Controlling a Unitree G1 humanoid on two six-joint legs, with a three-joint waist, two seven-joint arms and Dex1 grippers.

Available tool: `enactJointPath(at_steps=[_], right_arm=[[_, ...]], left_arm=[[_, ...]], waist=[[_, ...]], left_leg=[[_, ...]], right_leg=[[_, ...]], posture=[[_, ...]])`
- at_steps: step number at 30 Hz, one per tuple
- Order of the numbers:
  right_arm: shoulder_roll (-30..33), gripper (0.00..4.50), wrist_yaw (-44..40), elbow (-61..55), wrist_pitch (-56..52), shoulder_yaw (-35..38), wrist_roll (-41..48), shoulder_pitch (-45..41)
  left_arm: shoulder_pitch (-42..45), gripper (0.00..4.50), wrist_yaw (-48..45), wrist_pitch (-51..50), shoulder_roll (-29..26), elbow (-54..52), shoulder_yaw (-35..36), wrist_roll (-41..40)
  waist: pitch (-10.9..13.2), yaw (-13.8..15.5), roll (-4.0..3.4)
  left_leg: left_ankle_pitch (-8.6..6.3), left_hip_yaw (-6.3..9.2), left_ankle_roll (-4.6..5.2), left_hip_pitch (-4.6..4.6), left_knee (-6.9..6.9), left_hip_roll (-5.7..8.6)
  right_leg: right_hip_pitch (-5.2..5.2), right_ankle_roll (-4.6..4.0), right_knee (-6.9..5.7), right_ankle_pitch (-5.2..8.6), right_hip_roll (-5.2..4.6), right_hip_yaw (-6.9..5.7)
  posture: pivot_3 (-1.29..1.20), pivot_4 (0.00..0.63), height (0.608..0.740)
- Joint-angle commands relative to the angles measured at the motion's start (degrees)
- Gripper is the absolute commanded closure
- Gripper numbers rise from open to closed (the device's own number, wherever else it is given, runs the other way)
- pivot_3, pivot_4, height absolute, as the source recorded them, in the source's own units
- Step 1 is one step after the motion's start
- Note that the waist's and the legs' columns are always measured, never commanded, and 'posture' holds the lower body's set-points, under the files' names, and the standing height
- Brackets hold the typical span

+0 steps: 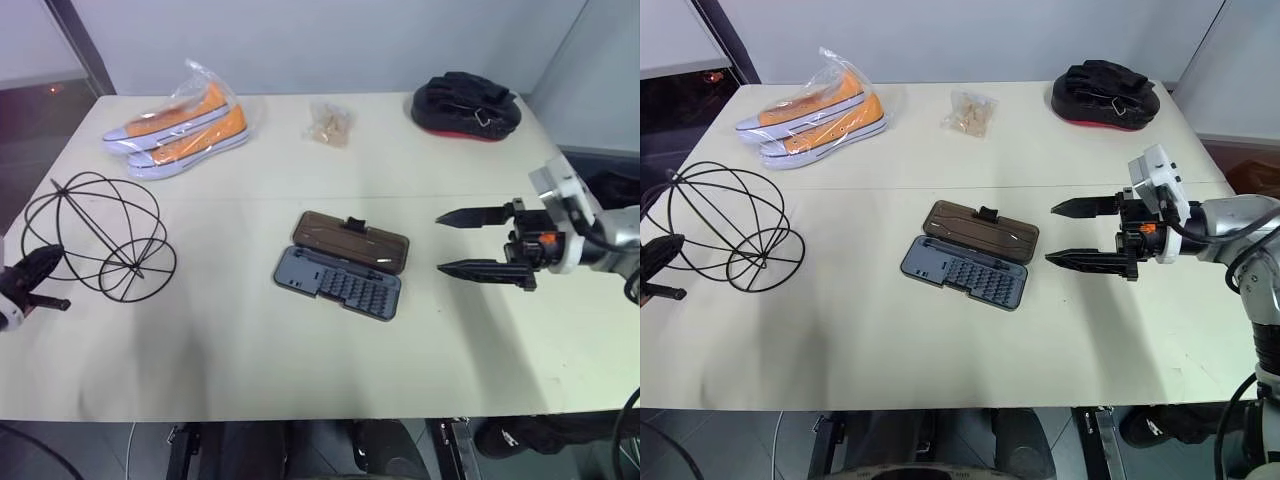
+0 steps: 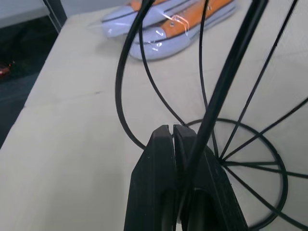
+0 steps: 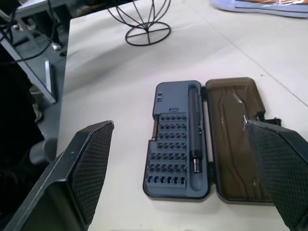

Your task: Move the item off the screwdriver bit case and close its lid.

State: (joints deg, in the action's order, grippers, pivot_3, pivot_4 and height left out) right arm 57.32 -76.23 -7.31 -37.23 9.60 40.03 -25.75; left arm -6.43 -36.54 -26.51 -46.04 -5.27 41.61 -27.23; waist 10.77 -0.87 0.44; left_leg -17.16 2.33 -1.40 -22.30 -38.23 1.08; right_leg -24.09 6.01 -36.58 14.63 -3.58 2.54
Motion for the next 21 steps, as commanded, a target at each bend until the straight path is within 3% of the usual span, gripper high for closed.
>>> enactJointPath(at_steps=[1, 7, 21], right_arm=[[-0.13, 0.00, 0.29, 0.06, 0.79, 0.85, -0.04, -1.26], [-0.63, 0.00, 0.12, 1.02, 1.40, 0.08, -0.65, -1.81], [-0.90, 0.00, -2.26, 5.98, 4.36, -2.70, -4.41, -3.75]], left_arm=[[-1.15, 3.10, -0.26, 0.57, -0.69, 0.72, 1.44, 0.74], [-3.98, 0.02, -2.36, 2.57, -0.83, 0.35, 3.29, 0.83], [-20.70, 0.02, -20.70, -13.08, -4.28, -11.54, 23.01, -18.58]], waist=[[0.00, 0.00, 0.01], [-0.01, 0.11, 0.01], [-0.03, -0.07, 0.08]], left_leg=[[0.00, 0.00, 0.00, 0.00, 0.00, 0.00], [0.00, -0.03, 0.00, 0.00, 0.00, -0.01], [0.00, -0.19, 0.00, -0.04, 0.00, -0.03]], right_leg=[[-0.01, 0.00, -0.01, 0.00, 0.00, 0.01], [-0.01, 0.00, -0.01, 0.00, -0.03, 0.03], [-0.18, -0.02, -0.10, 0.01, -0.04, 0.15]], posture=[[0.00, 0.150, 0.740], [0.00, 0.150, 0.740], [0.00, 0.150, 0.740]])
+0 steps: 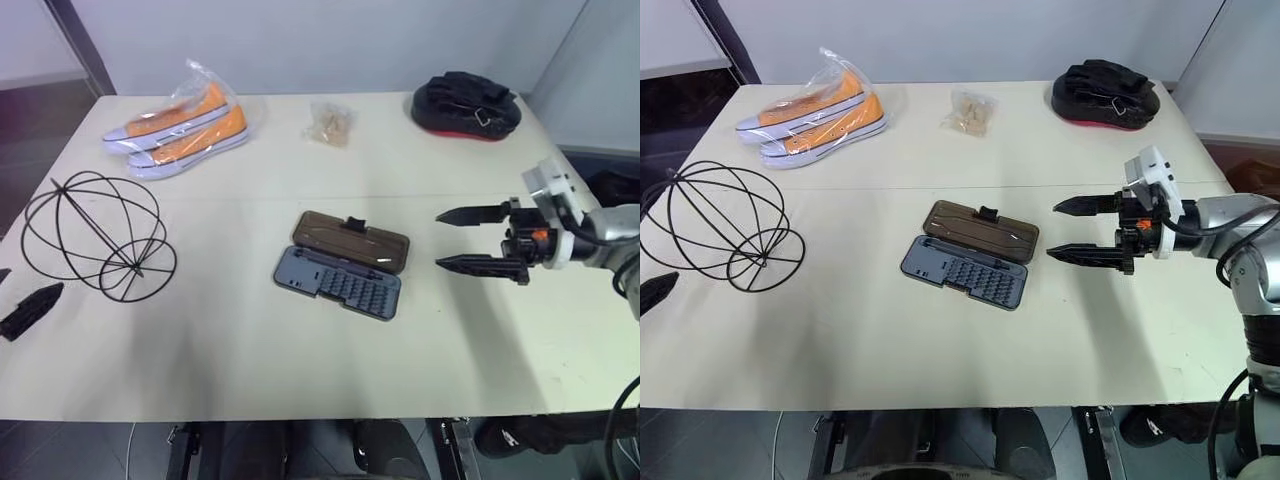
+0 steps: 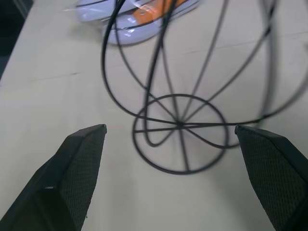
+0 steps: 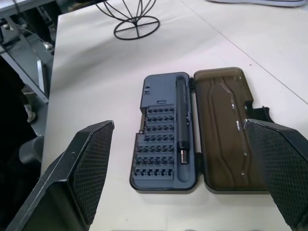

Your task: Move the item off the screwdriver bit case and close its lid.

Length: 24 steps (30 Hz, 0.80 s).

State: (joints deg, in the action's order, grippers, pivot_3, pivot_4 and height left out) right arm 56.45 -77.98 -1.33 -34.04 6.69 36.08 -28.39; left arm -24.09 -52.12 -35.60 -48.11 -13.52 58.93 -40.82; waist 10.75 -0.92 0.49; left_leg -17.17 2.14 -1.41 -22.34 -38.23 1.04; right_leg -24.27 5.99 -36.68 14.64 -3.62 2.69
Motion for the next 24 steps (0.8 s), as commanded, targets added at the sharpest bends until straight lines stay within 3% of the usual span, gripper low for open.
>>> enactJointPath(at_steps=[1, 7, 11, 16, 21, 24], right_arm=[[-0.02, 0.00, -0.59, 0.11, 1.29, 0.21, -0.63, -1.00], [0.66, 0.00, 0.66, -0.48, 1.05, 2.05, -1.16, 1.22], [0.96, 0.00, 3.41, -3.93, -0.52, 4.29, -0.31, 4.01], [-0.03, 0.00, 9.94, -9.48, -1.94, 7.34, -0.52, 8.31], [-1.61, 0.00, 16.44, -14.82, -3.97, 8.84, 0.04, 10.97], [-2.54, 0.00, 20.00, -15.55, -4.35, 6.84, -1.83, 9.84]], left_arm=[[-4.39, 0.02, -6.82, -5.74, -2.77, -4.30, 6.78, -6.79], [-8.76, 0.02, -15.03, -12.87, -8.27, -17.94, 4.57, -16.57], [5.24, 0.02, -9.01, -11.18, -14.38, -19.03, -10.38, -17.02], [30.23, 0.02, -5.95, -8.82, -15.25, -13.33, -35.56, -11.71], [48.63, 0.02, -13.07, -2.13, -12.77, -3.52, -54.53, 0.55], [54.44, 0.02, -18.80, -0.33, -11.93, 1.97, -58.54, 2.74]], waist=[[-0.01, -0.02, 0.05], [-0.02, 0.31, 0.06], [-0.02, 0.45, 0.00], [-0.01, 0.01, 0.04], [-0.01, -0.08, 0.05], [0.00, -0.27, 0.05]], left_leg=[[0.00, -0.01, 0.00, 0.00, 0.00, 0.00], [0.00, -0.08, 0.00, 0.01, -0.02, 0.02], [0.02, -0.09, -0.03, 0.06, -0.06, 0.06], [0.04, -0.21, -0.03, 0.12, -0.08, 0.05], [0.05, -0.28, -0.06, 0.14, -0.11, 0.09], [0.06, -0.33, -0.06, 0.12, -0.11, 0.11]], right_leg=[[0.00, 0.00, 0.00, 0.00, 0.01, 0.00], [0.03, -0.03, 0.01, 0.02, 0.01, 0.01], [0.06, -0.02, -0.15, 0.01, 0.10, 0.00], [-0.03, 0.00, -0.39, 0.01, 0.26, 0.14], [-0.08, 0.02, -0.46, 0.00, 0.42, 0.24], [-0.09, 0.01, -0.47, 0.00, 0.48, 0.23]], posture=[[0.00, 0.150, 0.740], [0.00, 0.150, 0.740], [0.00, 0.150, 0.740], [0.00, 0.150, 0.740], [0.00, 0.150, 0.740], [0.00, 0.150, 0.740]])
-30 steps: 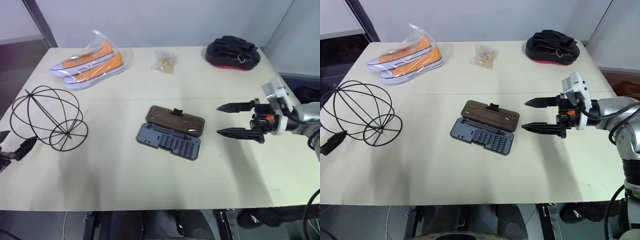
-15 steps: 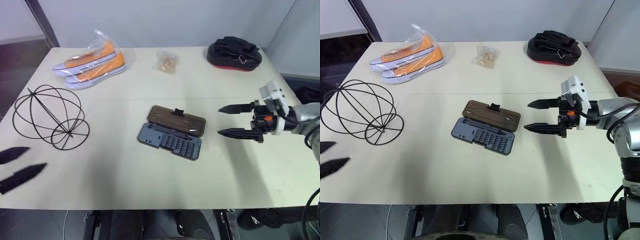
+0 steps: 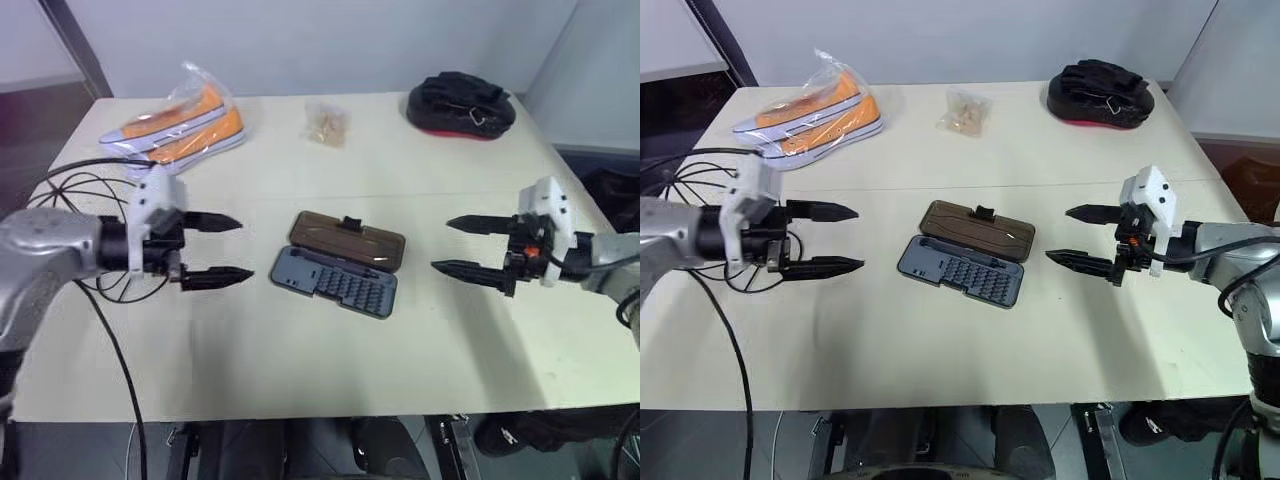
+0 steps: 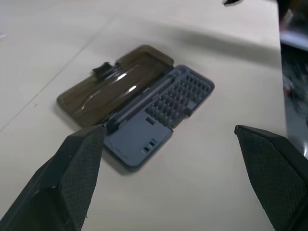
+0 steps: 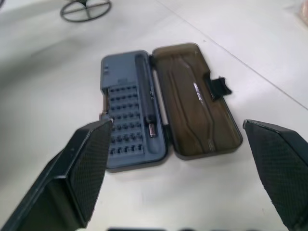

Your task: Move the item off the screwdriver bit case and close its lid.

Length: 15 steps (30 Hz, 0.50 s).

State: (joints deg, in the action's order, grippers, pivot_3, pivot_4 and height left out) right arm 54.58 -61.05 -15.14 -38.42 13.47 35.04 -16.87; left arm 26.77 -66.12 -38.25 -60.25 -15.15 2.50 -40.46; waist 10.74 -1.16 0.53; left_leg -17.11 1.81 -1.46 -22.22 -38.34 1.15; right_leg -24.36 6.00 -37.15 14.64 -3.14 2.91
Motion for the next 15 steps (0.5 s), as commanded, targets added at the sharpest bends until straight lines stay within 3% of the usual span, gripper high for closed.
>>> enactJointPath(at_steps=[1, 5, 9, 15], right_arm=[[-1.25, 0.00, 4.20, -0.91, -0.16, -1.53, -1.68, -3.32], [-4.64, 0.00, 5.45, 6.91, 1.06, -11.80, -8.33, -12.86], [-10.58, 0.00, 4.01, 24.46, 6.39, -22.62, -18.11, -24.79], [-18.89, 0.00, 2.06, 50.58, 16.69, -29.13, -27.71, -37.20]], left_arm=[[5.38, 0.02, -6.78, 2.54, 0.39, 5.00, -3.24, 2.84], [10.99, 0.02, -12.21, 1.49, 1.35, 7.80, -5.43, 2.92], [13.56, 0.02, -14.40, 0.17, 1.83, 8.45, -5.50, 2.81], [12.04, 0.02, -14.68, -1.21, 0.91, 5.62, -3.54, 2.45]], waist=[[0.01, -0.12, 0.02], [0.03, -0.56, 0.03], [0.03, -1.28, 0.04], [0.06, -1.39, 0.02]], left_leg=[[0.00, 0.00, 0.00, 0.00, 0.00, -0.01], [0.00, -0.02, 0.01, -0.03, -0.08, -0.05], [-0.03, -0.01, 0.07, -0.22, -0.49, -0.14], [-0.07, 0.02, 0.13, -0.29, -0.63, -0.18]], right_leg=[[-0.01, 0.00, 0.00, 0.00, 0.00, 0.00], [-0.03, 0.00, -0.03, 0.00, 0.05, 0.00], [-0.06, 0.00, -0.09, 0.00, 0.21, -0.02], [-0.12, 0.00, -0.19, 0.00, 0.20, 0.00]], posture=[[0.00, 0.150, 0.740], [0.00, 0.150, 0.740], [0.00, 0.150, 0.740], [0.00, 0.150, 0.740]])
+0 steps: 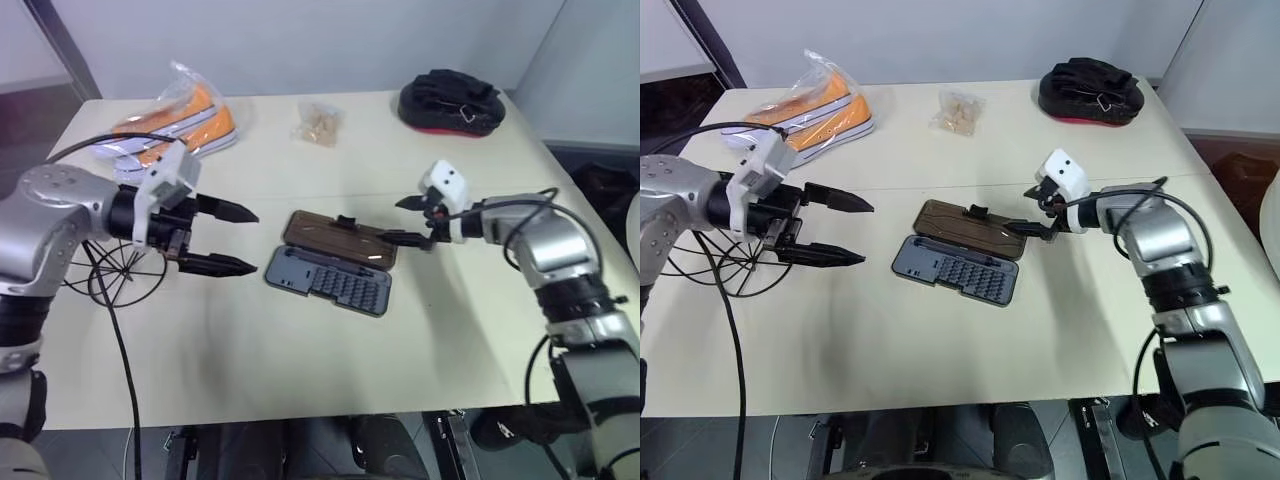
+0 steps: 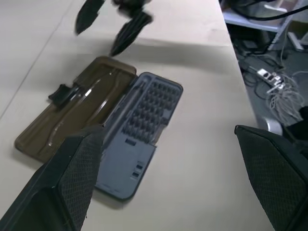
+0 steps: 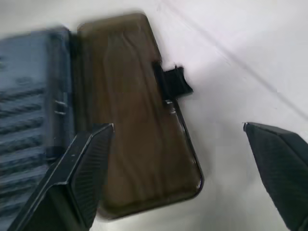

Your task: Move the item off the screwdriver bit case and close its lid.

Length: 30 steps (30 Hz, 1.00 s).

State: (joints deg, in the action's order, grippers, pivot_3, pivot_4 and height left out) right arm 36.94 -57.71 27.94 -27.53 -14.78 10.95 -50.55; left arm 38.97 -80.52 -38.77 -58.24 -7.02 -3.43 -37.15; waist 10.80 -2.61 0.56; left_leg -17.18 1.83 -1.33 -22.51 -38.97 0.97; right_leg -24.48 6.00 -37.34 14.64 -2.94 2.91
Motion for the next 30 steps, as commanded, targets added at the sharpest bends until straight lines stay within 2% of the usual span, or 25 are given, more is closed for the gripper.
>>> enactJointPath(at_steps=[1, 3, 4, 5, 9, 15, 18, 20, 26, 30], right_arm=[[-2.39, 0.00, -1.87, 11.11, 7.17, -1.07, -4.38, -4.80], [-4.38, 0.00, -2.74, 17.33, 10.42, -1.24, -5.98, -6.78], [-5.12, 0.52, -2.99, 19.71, 11.84, -1.21, -6.65, -7.55], [-5.67, 0.80, -3.14, 21.43, 12.85, -0.90, -7.09, -8.12], [-7.57, 2.80, -4.00, 25.43, 17.10, -1.40, -9.84, -8.76], [-8.69, 2.80, -2.67, 29.74, 20.98, -0.74, -12.67, -9.15], [-8.86, 3.67, -2.34, 31.02, 24.51, -1.04, -14.40, -8.70], [-8.86, 4.49, -2.46, 31.41, 26.70, -1.43, -15.65, -8.35], [-8.97, 4.49, -4.66, 31.02, 32.33, -0.84, -16.56, -6.94], [-7.93, 4.49, -12.87, 25.90, 42.09, -0.60, -14.28, -3.56]], left_arm=[[-0.78, 0.02, -0.04, -1.16, -1.49, -3.44, 3.09, -1.21], [-1.96, 0.02, 0.55, -2.10, -2.10, -4.96, 4.60, -1.92], [-2.42, 0.00, 0.82, -2.46, -2.28, -5.47, 5.20, -2.19], [-2.80, 0.00, 1.26, -2.88, -2.33, -6.02, 5.75, -2.43], [-5.47, 0.00, 2.70, -3.89, -2.79, -8.18, 8.04, -3.10], [-5.89, 0.00, 3.75, -4.80, -2.94, -9.27, 8.92, -3.65], [-5.99, 0.00, 3.86, -5.07, -3.08, -9.48, 9.10, -3.83], [-6.04, 0.00, 3.84, -5.08, -3.20, -9.51, 9.08, -3.90], [-6.27, 0.00, 3.96, -5.37, -3.42, -9.15, 9.15, -4.24], [-9.47, 0.00, 2.29, -5.37, -5.02, -10.43, 9.19, -4.33]], waist=[[0.00, 0.17, 0.00], [0.00, 0.08, 0.00], [0.00, 0.05, 0.00], [0.00, 0.04, 0.00], [0.00, -0.05, 0.00], [0.00, -0.10, 0.01], [0.00, -0.11, 0.01], [-0.02, -0.12, 0.04], [-0.03, -0.23, 0.06], [-0.03, -0.27, 0.05]], left_leg=[[0.00, 0.02, 0.00, -0.02, 0.00, -0.02], [0.00, 0.05, 0.00, -0.02, -0.01, -0.17], [0.00, 0.05, 0.00, -0.03, -0.01, -0.18], [-0.01, 0.05, 0.00, -0.02, -0.03, -0.20], [-0.01, 0.07, 0.00, 0.00, -0.03, -0.22], [0.00, 0.07, -0.01, 0.05, -0.06, -0.26], [0.00, 0.07, -0.01, 0.07, -0.08, -0.27], [0.00, 0.06, -0.01, 0.08, -0.09, -0.28], [0.01, 0.06, -0.03, 0.16, -0.11, -0.38], [0.00, 0.06, -0.03, 0.15, -0.07, -0.38]], right_leg=[[0.00, 0.00, 0.00, 0.00, 0.00, 0.00], [0.00, 0.00, 0.00, 0.00, -0.01, 0.00], [0.00, 0.00, 0.01, 0.00, -0.02, 0.01], [0.00, 0.00, 0.00, 0.00, -0.01, 0.01], [0.00, 0.00, -0.02, 0.00, -0.01, 0.01], [0.00, 0.00, -0.12, -0.01, 0.03, 0.02], [0.02, -0.01, -0.13, -0.01, 0.04, 0.02], [0.03, -0.01, -0.13, -0.01, 0.04, 0.02], [0.10, -0.05, -0.16, -0.04, 0.15, 0.02], [0.08, -0.06, -0.12, -0.04, 0.15, 0.03]], posture=[[0.00, 0.150, 0.740], [0.00, 0.150, 0.740], [0.00, 0.150, 0.740], [0.00, 0.150, 0.740], [0.00, 0.150, 0.740], [0.00, 0.150, 0.740], [0.00, 0.150, 0.740], [0.00, 0.150, 0.740], [0.00, 0.150, 0.740], [0.00, 0.150, 0.740]])
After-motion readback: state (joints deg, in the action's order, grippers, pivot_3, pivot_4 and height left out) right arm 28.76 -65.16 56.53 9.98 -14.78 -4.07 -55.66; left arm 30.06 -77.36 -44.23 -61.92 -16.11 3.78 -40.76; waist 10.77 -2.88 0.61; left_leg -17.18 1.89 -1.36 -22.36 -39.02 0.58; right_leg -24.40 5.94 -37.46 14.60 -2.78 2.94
